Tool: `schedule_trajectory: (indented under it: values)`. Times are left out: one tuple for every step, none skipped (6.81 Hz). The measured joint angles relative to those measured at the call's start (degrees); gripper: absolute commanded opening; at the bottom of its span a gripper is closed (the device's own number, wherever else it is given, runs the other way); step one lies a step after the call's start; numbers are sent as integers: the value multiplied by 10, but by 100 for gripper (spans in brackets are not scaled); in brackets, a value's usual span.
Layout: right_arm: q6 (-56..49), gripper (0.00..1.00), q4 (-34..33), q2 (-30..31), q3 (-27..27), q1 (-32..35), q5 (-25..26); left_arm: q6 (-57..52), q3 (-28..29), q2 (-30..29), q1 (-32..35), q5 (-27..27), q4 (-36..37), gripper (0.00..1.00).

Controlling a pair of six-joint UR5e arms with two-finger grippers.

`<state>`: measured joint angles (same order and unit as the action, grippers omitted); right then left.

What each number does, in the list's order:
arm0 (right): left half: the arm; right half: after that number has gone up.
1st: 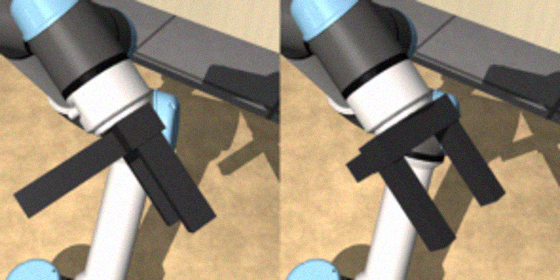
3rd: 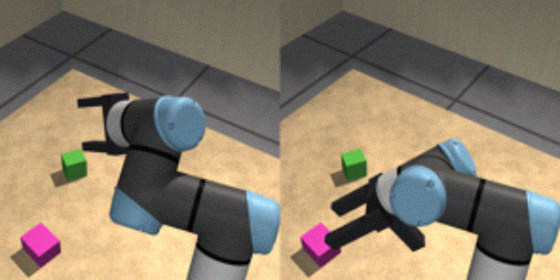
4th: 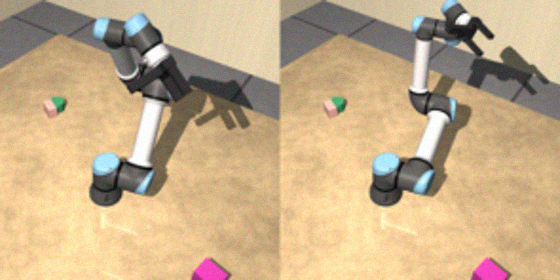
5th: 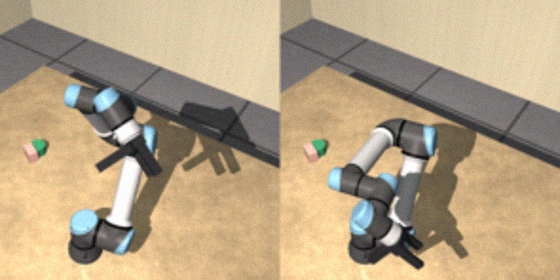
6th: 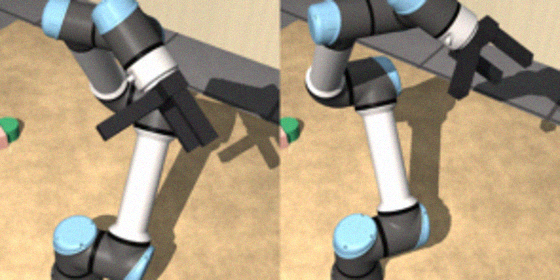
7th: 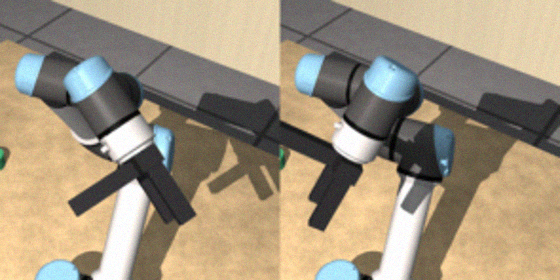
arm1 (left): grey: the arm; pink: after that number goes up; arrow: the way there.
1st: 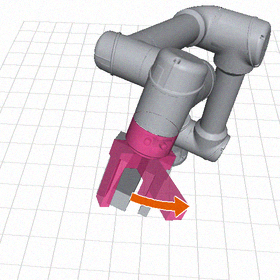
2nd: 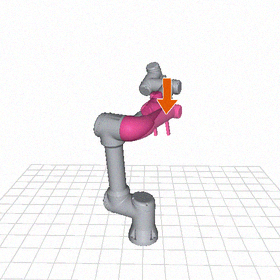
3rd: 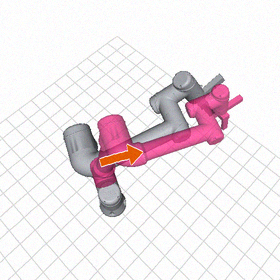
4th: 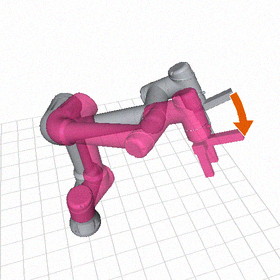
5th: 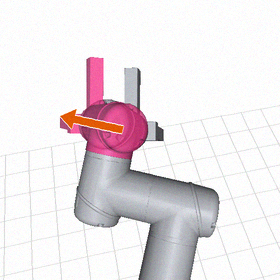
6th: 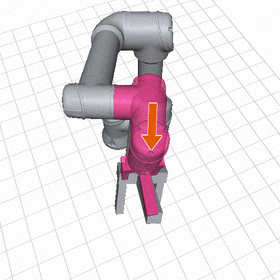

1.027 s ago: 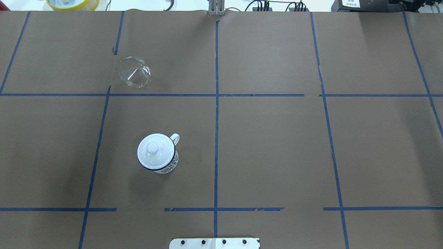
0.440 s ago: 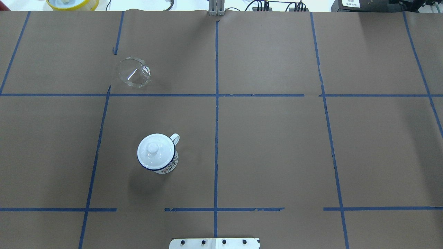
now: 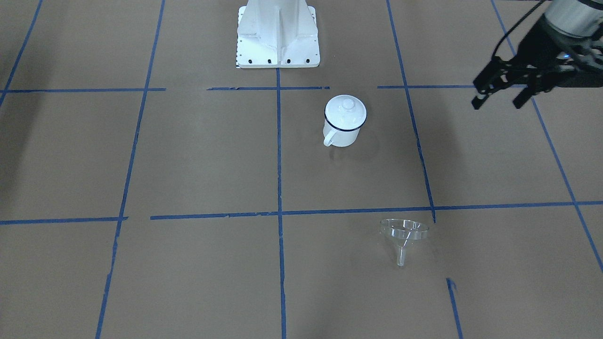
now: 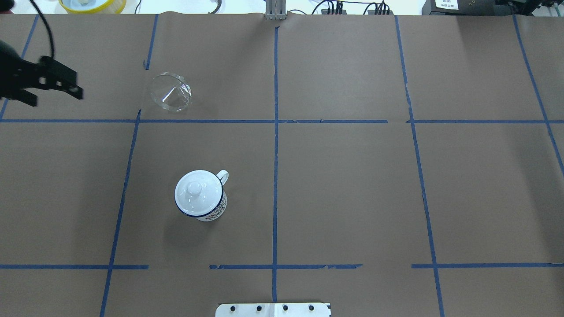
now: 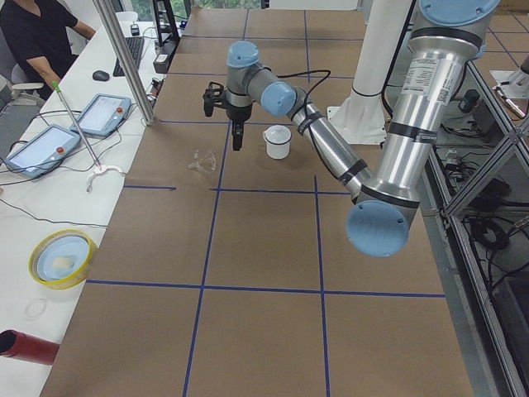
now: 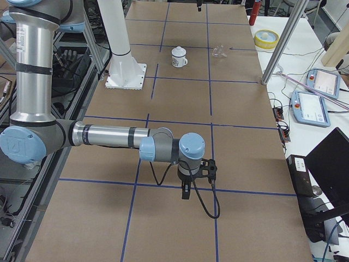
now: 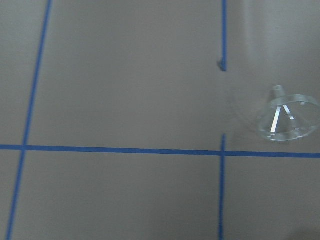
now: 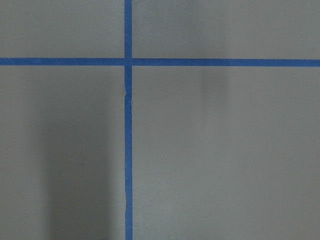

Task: Place funnel on cup
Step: 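Move the left gripper over the white lid on the enamel mug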

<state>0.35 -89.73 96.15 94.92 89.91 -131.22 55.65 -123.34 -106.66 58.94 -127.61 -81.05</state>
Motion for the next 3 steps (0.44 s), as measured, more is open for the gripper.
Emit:
schedule_trajectory:
  values:
    - [0, 100, 0, 0, 0, 0, 0, 84, -2, -30, -66, 27, 3, 100]
    - [0, 100, 0, 0, 0, 0, 0, 147, 5, -62, -131, 66, 12, 100]
    - [0, 100, 0, 0, 0, 0, 0, 175, 21, -91, -167, 90, 21, 100]
